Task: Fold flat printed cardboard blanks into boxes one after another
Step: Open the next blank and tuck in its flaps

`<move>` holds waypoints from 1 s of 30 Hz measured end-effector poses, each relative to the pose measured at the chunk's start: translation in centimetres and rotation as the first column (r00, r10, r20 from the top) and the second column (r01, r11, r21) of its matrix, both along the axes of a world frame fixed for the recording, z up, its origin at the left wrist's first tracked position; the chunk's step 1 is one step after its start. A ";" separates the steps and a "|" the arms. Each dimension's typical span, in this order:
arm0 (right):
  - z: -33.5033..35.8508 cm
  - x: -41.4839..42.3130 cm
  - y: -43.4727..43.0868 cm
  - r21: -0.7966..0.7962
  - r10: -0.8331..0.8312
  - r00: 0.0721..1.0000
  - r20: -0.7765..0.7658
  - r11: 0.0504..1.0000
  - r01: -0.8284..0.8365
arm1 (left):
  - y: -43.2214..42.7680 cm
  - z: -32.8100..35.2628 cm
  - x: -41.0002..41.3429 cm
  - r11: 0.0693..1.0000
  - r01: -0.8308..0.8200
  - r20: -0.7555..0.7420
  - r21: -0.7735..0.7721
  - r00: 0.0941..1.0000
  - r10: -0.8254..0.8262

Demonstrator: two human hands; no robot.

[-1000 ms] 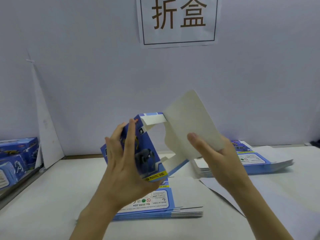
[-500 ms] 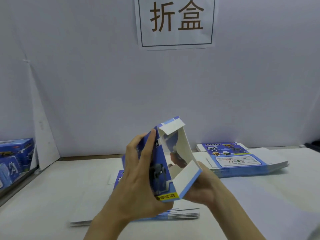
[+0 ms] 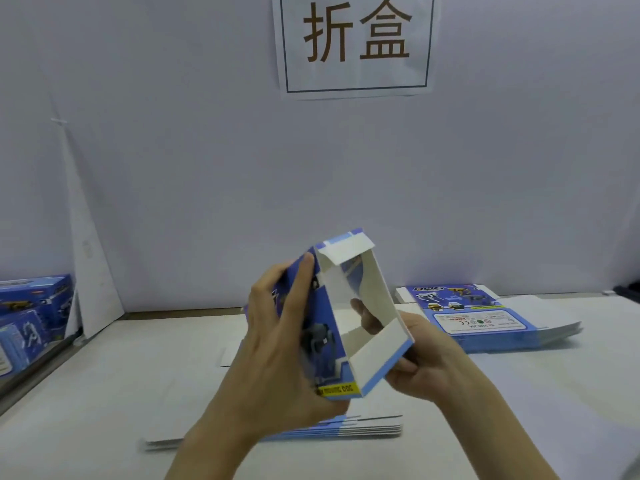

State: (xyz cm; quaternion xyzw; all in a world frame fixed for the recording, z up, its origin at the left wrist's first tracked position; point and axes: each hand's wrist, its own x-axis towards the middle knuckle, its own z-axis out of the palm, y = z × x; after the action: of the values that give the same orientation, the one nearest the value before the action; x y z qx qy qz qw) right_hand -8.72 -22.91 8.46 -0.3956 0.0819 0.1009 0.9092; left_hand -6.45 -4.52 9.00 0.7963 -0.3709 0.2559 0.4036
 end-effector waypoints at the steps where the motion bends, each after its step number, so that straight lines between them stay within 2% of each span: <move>1: 0.2 0.0 -0.2 -0.043 -0.066 0.998 0.013 0.997 0.066 | 0.7 -0.6 0.0 0.997 -0.038 0.105 0.066 0.994 0.030; 2: 0.4 -0.1 -0.6 -0.085 -0.155 0.987 0.045 0.984 0.158 | 1.2 -0.8 0.3 0.993 -0.058 0.136 0.098 0.990 0.045; 4: 0.8 -0.1 -1.4 -0.192 -0.298 0.939 0.171 0.925 0.328 | 2.1 -1.0 0.8 0.994 -0.088 0.146 0.063 0.986 0.078; 7: 1.0 -0.5 -1.8 -0.340 -0.394 0.813 0.428 0.764 0.549 | 2.4 -0.5 0.6 0.991 -0.115 0.213 0.065 0.972 0.099; 10: 1.2 -0.9 -1.5 -0.330 -0.467 0.672 0.574 0.619 0.712 | 2.5 -0.4 0.3 0.988 -0.133 0.225 0.081 0.968 0.112; 15: 1.3 -1.3 -0.5 -0.299 -0.417 0.539 0.732 0.514 0.804 | 2.6 -0.1 0.2 0.978 -0.184 0.236 0.099 0.959 0.157; 17: 1.1 -1.2 -0.4 -0.281 -0.388 0.464 0.796 0.443 0.851 | 2.4 -0.1 0.0 0.978 -0.186 0.240 0.098 0.958 0.158; 19: 1.1 -1.1 -0.6 -0.282 -0.372 0.427 0.824 0.384 0.879 | 2.2 0.0 -0.2 0.977 -0.189 0.246 0.095 0.956 0.161; 20: 1.3 -1.1 -0.8 -0.276 -0.380 0.430 0.819 0.397 0.875 | 2.1 0.1 -0.3 0.977 -0.191 0.245 0.091 0.956 0.164; 21: 1.4 -1.2 -1.0 -0.265 -0.393 0.456 0.799 0.451 0.852 | 2.1 0.1 -0.4 0.976 -0.196 0.249 0.090 0.954 0.169; 24: 2.2 -1.3 -1.5 -0.126 -0.404 0.639 0.655 0.775 0.620 | 2.2 0.3 -0.5 0.967 -0.217 0.246 0.134 0.952 0.180; 25: 2.5 -1.3 -1.5 -0.065 -0.405 0.685 0.605 0.833 0.549 | 2.3 0.3 -0.5 0.963 -0.221 0.236 0.153 0.955 0.182; 28: 2.9 -1.4 -1.5 0.055 -0.389 0.793 0.469 0.909 0.413 | 2.3 0.5 -0.6 0.958 -0.224 0.257 0.178 0.951 0.175; 30: 2.8 -1.3 -1.7 0.110 -0.302 0.853 0.426 0.953 0.282 | 2.2 0.6 -0.6 0.953 -0.233 0.283 0.192 0.943 0.174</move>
State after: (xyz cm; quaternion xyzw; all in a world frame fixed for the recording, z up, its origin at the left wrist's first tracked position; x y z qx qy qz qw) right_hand -10.02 -24.63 11.23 -0.3712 -0.0677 -0.1280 0.9172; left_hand -7.02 -2.33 9.59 0.8299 -0.3625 0.3563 0.2302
